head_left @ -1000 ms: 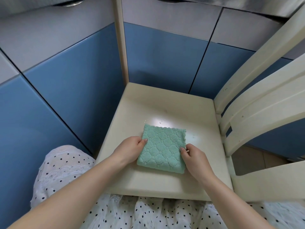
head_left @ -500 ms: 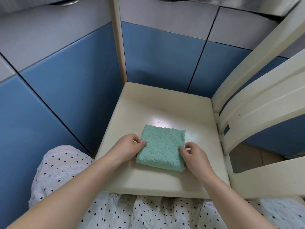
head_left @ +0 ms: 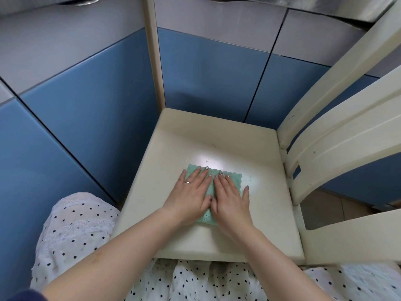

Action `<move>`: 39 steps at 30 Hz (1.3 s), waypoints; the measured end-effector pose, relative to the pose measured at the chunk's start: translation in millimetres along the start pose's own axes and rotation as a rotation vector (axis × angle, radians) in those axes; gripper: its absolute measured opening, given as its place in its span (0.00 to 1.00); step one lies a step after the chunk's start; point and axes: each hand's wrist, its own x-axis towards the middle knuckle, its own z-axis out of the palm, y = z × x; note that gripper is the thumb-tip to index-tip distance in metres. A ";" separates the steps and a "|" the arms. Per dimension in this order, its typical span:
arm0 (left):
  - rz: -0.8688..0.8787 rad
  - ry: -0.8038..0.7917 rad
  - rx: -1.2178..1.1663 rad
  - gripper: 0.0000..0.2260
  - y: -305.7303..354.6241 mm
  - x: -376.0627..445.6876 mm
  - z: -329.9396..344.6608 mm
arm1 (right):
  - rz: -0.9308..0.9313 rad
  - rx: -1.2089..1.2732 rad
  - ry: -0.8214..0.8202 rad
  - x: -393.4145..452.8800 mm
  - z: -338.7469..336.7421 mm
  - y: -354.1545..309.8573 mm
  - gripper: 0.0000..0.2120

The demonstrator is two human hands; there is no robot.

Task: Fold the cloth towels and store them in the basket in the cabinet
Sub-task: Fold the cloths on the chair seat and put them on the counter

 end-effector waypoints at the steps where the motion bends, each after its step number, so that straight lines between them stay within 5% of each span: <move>1: -0.025 0.002 -0.004 0.28 -2.3 -0.4 1.1 | 0.013 -0.028 -0.010 -0.5 0.5 3.4 0.33; 6: -0.113 -0.020 -0.032 0.41 -13.2 -2.9 6.5 | 0.134 -0.055 -0.042 -4.9 -2.6 17.7 0.35; 12: -0.176 -0.056 -0.115 0.35 -13.4 -3.7 1.9 | 0.148 -0.008 -0.067 -6.2 -12.1 16.1 0.36; 16: -0.308 0.032 -0.337 0.35 -26.4 -26.6 -9.7 | 0.231 0.359 0.029 -19.6 -35.5 30.0 0.42; 19: -0.302 0.035 -0.397 0.29 -28.6 -42.3 -16.5 | 0.347 0.739 -0.052 -32.5 -47.1 32.9 0.39; 22: -0.265 -0.007 -0.457 0.24 -20.7 -40.2 -19.7 | 0.381 0.846 -0.048 -31.6 -43.5 28.7 0.33; 26: -0.321 -0.002 -0.740 0.20 -18.2 -36.4 -30.8 | 0.381 0.957 0.001 -24.8 -42.4 25.2 0.31; 32: -0.549 -0.064 -1.534 0.15 -19.8 -48.7 -49.2 | 0.505 1.413 -0.088 -27.1 -50.3 12.3 0.07; 39: -0.563 0.048 -2.149 0.18 -46.0 -85.5 -79.9 | 0.326 1.581 -0.173 -10.7 -97.8 -31.5 0.11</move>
